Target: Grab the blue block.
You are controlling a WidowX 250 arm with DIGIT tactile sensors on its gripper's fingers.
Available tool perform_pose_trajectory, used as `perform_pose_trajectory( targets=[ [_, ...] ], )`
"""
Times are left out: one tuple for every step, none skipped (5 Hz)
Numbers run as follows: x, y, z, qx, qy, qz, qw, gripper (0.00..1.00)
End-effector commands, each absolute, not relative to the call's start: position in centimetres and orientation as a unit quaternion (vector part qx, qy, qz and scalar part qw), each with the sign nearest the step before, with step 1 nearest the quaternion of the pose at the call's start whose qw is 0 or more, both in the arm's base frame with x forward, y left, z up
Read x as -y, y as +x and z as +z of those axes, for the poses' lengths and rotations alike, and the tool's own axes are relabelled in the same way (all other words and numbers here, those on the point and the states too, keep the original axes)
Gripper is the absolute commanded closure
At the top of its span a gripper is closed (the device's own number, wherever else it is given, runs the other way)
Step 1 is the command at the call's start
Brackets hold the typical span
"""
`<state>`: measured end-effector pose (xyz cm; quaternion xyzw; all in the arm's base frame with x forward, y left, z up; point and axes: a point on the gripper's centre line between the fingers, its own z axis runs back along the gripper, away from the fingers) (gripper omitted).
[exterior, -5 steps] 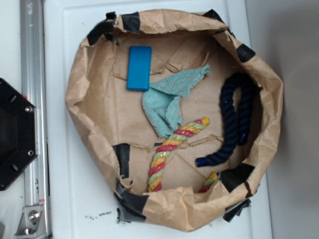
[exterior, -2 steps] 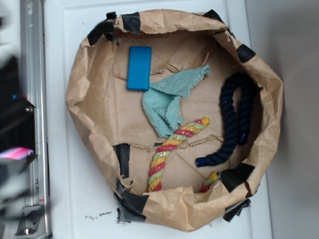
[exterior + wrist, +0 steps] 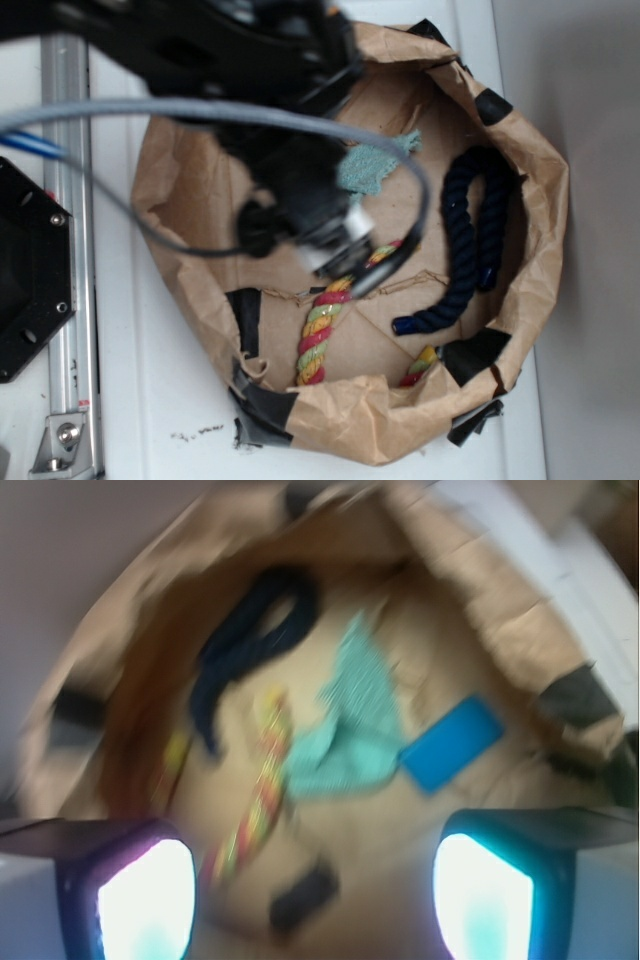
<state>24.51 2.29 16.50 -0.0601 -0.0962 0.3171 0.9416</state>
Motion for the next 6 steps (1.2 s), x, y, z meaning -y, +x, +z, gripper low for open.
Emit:
perform_pose_trajectory(
  targets=[
    [-2.9, 23.7, 12.3, 0.111, -0.013, 0.529, 0.841, 0.00],
    [-5.3, 21.6, 8.9, 0.107, 0.031, 0.582, 0.805, 0.00],
    [-7.5, 20.2, 7.2, 0.102, 0.040, 0.613, 0.783, 0.00],
    [-9.6, 20.0, 6.5, 0.108, 0.046, 0.619, 0.776, 0.00],
    [-10.7, 21.0, 6.2, 0.095, 0.045, 0.623, 0.775, 0.00],
    [-10.3, 22.5, 7.3, 0.096, 0.035, 0.620, 0.778, 0.00]
  ],
)
